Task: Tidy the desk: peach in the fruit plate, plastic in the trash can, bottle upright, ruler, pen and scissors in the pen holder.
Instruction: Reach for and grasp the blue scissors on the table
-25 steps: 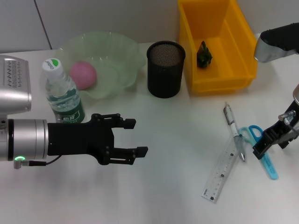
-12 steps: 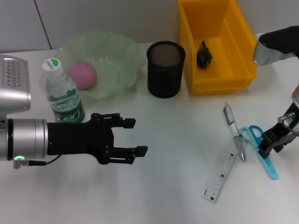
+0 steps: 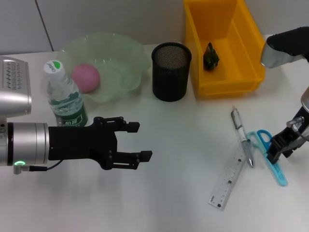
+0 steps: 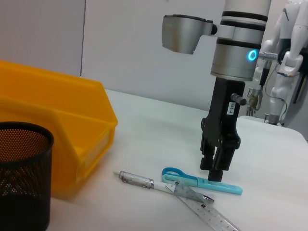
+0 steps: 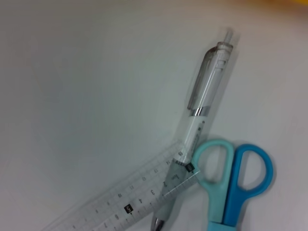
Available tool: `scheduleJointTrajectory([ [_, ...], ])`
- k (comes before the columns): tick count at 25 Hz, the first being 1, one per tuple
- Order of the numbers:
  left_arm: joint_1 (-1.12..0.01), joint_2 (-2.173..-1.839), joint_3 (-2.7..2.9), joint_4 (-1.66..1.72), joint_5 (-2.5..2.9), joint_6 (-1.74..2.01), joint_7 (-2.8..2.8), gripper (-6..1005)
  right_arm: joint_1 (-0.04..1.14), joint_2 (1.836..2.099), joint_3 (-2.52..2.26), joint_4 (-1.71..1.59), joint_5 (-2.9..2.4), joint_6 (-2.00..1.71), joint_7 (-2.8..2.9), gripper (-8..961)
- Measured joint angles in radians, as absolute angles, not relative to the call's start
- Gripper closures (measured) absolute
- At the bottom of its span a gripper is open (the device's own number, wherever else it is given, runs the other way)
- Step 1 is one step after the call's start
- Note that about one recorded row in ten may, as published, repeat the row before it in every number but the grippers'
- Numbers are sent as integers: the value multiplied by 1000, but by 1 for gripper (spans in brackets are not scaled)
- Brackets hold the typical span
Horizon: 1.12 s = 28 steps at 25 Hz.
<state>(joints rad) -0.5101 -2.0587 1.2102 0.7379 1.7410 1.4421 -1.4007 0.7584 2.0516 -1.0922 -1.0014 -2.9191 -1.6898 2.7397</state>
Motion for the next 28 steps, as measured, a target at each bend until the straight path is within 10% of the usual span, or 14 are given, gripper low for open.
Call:
scheduleJointTrajectory([
  [28,-514,-2058,1209,752,1741,1442,-1404,185,778,2051,-1092,-936,-2919,-1650,2843,556],
])
